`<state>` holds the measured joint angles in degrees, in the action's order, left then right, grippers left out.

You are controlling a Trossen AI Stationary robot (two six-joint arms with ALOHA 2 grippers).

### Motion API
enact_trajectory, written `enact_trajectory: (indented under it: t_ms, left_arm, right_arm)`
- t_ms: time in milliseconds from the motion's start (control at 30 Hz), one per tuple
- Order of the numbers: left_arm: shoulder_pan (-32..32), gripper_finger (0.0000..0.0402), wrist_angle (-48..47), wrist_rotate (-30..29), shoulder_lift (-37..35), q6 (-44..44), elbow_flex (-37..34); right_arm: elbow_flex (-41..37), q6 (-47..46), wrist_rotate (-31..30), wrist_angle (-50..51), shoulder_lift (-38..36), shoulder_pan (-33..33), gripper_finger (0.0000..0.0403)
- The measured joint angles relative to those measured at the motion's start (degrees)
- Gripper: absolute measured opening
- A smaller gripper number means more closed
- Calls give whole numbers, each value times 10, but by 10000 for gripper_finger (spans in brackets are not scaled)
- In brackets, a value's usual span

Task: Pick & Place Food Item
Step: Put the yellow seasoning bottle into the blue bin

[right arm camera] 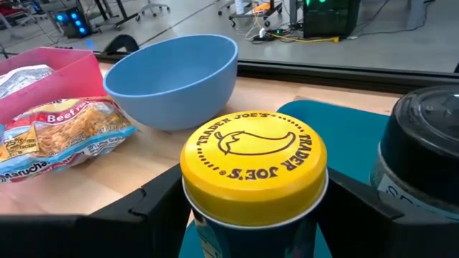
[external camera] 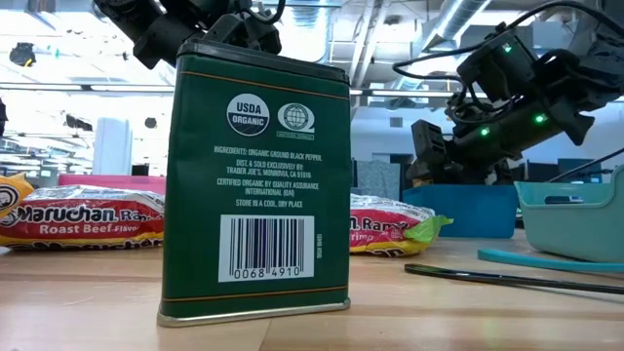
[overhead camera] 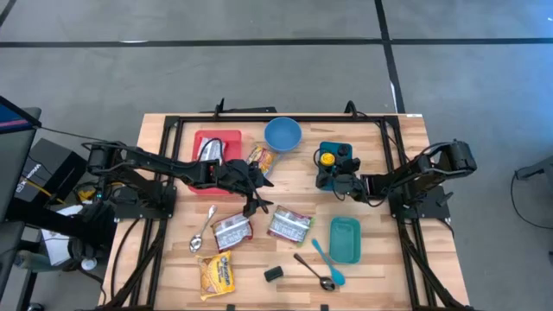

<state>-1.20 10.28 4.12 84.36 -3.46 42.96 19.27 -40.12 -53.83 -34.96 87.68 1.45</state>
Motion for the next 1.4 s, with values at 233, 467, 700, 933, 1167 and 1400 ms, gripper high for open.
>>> enact_trajectory:
  t_ms: [233, 467, 700, 933, 1167, 1400]
  left_arm:
    - [0, 301, 0, 0, 0, 0, 0]
    - [0, 301, 0, 0, 0, 0, 0]
    - [0, 301, 0, 0, 0, 0, 0]
    - [0, 301, 0, 0, 0, 0, 0]
    - [0, 301, 0, 0, 0, 0, 0]
    - [0, 301, 0, 0, 0, 0, 0]
  right_arm:
    - [0, 1, 0, 0, 0, 0, 255]
    - [0, 48, 25, 2, 0, 0, 255]
    - [0, 55, 30, -10, 0, 0, 255]
    - [1, 54, 30, -17, 0, 0, 261]
    - [1, 57, 29, -15, 0, 0, 309]
    - [2, 78, 30, -10, -36, 0, 328]
